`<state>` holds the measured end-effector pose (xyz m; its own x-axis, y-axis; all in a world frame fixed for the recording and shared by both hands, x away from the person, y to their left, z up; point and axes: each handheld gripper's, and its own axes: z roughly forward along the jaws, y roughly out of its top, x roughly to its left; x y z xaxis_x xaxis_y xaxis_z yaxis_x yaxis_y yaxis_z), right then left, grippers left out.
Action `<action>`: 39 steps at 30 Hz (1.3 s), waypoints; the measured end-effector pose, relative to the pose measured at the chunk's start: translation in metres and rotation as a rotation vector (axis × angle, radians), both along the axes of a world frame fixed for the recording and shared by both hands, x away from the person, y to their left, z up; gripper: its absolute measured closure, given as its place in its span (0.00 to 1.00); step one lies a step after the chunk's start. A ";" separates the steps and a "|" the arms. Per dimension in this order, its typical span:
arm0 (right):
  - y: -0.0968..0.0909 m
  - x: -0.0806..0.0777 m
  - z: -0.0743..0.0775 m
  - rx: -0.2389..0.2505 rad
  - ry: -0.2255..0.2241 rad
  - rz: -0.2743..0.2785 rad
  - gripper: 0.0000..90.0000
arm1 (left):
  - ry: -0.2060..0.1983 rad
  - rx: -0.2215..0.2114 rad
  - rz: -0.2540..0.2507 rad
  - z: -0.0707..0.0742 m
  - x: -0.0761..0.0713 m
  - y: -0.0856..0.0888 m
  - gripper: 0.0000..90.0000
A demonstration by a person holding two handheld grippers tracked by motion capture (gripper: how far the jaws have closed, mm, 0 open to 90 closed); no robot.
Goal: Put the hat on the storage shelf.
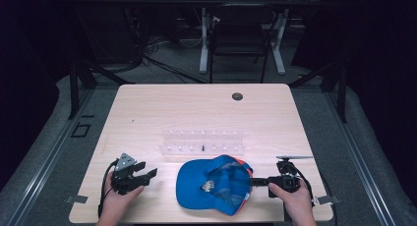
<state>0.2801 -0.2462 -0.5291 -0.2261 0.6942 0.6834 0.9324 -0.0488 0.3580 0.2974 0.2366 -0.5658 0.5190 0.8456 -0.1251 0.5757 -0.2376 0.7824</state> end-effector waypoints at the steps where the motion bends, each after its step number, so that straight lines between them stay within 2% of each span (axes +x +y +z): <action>1: 0.000 0.001 0.002 -0.022 -0.004 0.002 0.86 | 0.001 -0.001 -0.001 0.000 0.000 0.000 0.47; 6: 0.003 0.005 0.014 -0.069 -0.001 0.028 0.87 | 0.005 0.009 -0.006 0.000 0.000 0.000 0.47; 7: 0.004 0.005 0.016 -0.064 -0.003 0.013 0.86 | 0.008 0.010 -0.009 0.001 0.000 0.000 0.47; 8: 0.003 0.007 0.018 -0.069 -0.003 0.037 0.87 | 0.007 0.011 -0.009 0.000 0.000 0.000 0.47; 12: 0.005 0.009 0.026 -0.053 -0.001 0.041 0.87 | 0.006 0.013 -0.009 0.000 0.000 0.000 0.47; 23: 0.006 0.015 0.045 -0.066 0.006 0.063 0.87 | 0.003 0.011 -0.007 0.000 0.000 -0.001 0.47; 39: 0.010 0.023 0.084 -0.092 0.006 0.103 0.87 | 0.001 0.004 -0.006 -0.001 0.000 -0.002 0.47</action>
